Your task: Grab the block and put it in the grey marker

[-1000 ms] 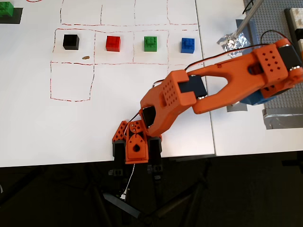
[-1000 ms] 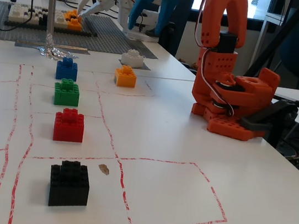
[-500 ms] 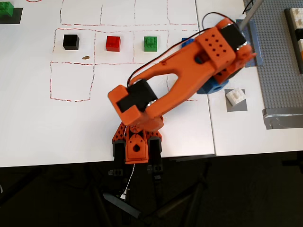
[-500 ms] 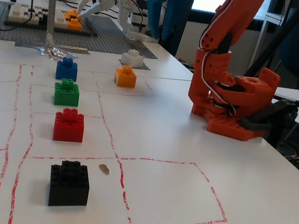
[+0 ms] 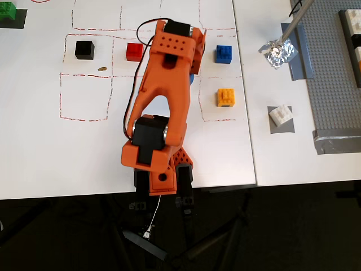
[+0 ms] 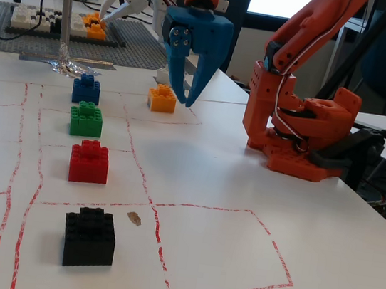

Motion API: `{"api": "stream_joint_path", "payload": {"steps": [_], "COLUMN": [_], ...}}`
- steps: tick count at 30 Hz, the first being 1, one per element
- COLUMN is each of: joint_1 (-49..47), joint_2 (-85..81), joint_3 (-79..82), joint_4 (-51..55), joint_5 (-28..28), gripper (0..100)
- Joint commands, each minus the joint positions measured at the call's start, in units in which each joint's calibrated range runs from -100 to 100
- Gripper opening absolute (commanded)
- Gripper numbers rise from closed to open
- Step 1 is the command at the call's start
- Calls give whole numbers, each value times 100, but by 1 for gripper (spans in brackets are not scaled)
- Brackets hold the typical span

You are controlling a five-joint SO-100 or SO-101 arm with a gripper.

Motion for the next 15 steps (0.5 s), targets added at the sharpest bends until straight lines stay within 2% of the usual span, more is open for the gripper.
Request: {"api": "stream_joint_path", "payload": {"steps": [1,9,15], "joint_1": [-446,-861,-1090], "joint_2": [-569,-2120,-3637], "joint_3": [118,1560,3038], "joint_4": [-768,-2287,-2964], "joint_5": [-303,-1045,-1236], "gripper": [0,0,0]}}
